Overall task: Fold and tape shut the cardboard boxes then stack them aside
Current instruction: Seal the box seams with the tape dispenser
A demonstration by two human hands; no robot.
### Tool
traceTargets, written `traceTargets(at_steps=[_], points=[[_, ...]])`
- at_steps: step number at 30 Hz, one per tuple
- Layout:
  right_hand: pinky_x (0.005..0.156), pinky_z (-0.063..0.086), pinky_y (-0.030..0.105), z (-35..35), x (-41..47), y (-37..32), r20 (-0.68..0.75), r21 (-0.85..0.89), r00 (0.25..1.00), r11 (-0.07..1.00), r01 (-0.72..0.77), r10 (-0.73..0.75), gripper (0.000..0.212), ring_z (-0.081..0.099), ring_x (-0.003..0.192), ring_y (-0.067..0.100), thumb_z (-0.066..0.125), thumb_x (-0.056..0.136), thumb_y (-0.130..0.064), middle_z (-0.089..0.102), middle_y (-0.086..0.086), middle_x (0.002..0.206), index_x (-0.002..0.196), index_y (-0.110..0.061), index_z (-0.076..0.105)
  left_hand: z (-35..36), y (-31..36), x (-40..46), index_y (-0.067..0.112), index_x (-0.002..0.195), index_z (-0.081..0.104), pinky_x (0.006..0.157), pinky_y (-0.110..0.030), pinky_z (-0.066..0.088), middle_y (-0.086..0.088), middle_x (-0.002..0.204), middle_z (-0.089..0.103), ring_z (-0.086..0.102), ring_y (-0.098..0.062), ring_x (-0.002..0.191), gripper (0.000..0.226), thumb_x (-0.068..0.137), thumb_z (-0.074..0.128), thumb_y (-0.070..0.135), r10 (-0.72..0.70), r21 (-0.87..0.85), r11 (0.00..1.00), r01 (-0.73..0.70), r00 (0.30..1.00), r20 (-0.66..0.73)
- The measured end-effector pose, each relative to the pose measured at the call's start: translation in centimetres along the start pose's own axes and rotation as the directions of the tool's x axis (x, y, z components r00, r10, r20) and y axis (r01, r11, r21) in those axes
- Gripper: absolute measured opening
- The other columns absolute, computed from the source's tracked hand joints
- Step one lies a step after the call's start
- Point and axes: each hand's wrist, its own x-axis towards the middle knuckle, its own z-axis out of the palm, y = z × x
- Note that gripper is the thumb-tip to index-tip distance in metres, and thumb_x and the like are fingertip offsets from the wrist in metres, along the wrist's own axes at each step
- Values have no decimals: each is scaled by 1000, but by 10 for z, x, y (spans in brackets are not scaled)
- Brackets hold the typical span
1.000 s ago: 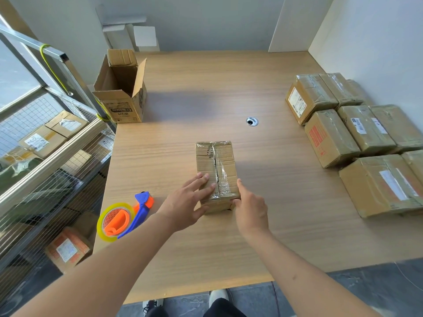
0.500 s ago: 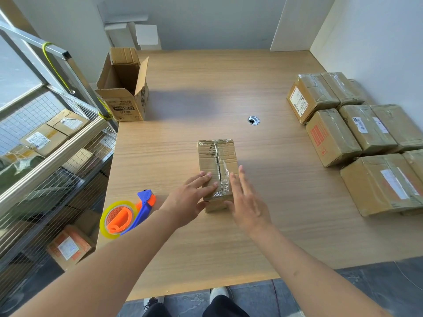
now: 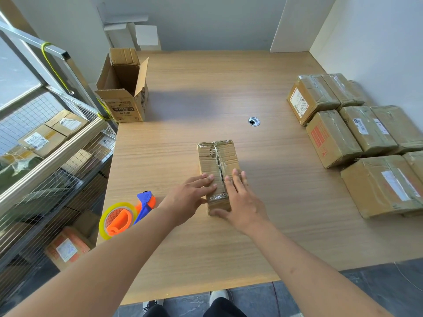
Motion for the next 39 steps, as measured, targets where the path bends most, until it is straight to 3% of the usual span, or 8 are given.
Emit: traceTargets(at_steps=[2,8,14,18,24,27,33,39], points=[[124,21,40,3,1,-10,-30,8,997,998,-66,66,119,-7,158,28,56,78,-85,-4,7,172,163,-14,13,-1,1,1,22,143,60,104,-49,53,2,156,48,42,-23,146,60,88,79,10,-5,0,1000,5,1000,1],[125,24,46,9,5,-27,-105,-31,986,991,-132,128,111,6,157,37,68,75,-72,9,16,170,155,-9,26,-12,-4,10,18,143,59,112,-45,46,0,151,55,49,-23,141,56,91,69,2,55,81,995,-57,998,24],[124,21,52,9,8,-37,-104,-63,980,982,-177,170,104,5,156,42,64,77,-74,9,20,169,151,-10,28,-14,-11,16,15,162,24,128,-30,9,0,172,10,7,-21,159,57,108,43,17,-151,146,978,146,988,29],[124,17,58,14,9,-40,-109,-87,977,978,-191,181,100,3,155,46,61,83,-70,8,23,168,153,-7,26,-12,-9,15,16,163,21,126,-30,17,2,172,8,7,-20,159,59,107,41,12,-179,100,980,174,982,53],[120,11,66,8,19,-51,-17,4,966,966,-257,257,111,-12,153,49,55,85,-71,-10,20,169,158,-33,-21,-18,-5,13,21,164,16,122,-34,30,7,172,2,7,-17,159,65,105,41,9,-216,90,974,207,971,101],[120,13,65,13,19,-52,-55,-44,966,966,-255,253,102,-10,153,51,49,89,-72,-8,20,169,160,-36,-15,-18,-6,13,21,164,17,120,-38,34,6,172,2,9,-18,158,67,103,43,7,-208,97,976,197,971,117],[116,25,63,17,18,-49,-48,-200,973,953,-229,224,128,-7,151,57,64,80,-76,-11,26,167,157,-28,-27,-23,-6,15,22,164,15,117,-37,38,8,172,-2,8,-15,158,69,102,42,6,-196,110,977,181,969,149],[114,18,64,17,22,-48,-15,-106,970,964,-243,243,112,-16,150,54,43,85,-84,-18,22,166,157,-33,-25,-22,-5,15,24,164,13,114,-32,40,11,171,-6,7,-12,158,74,100,43,3,-203,90,977,191,969,144]])
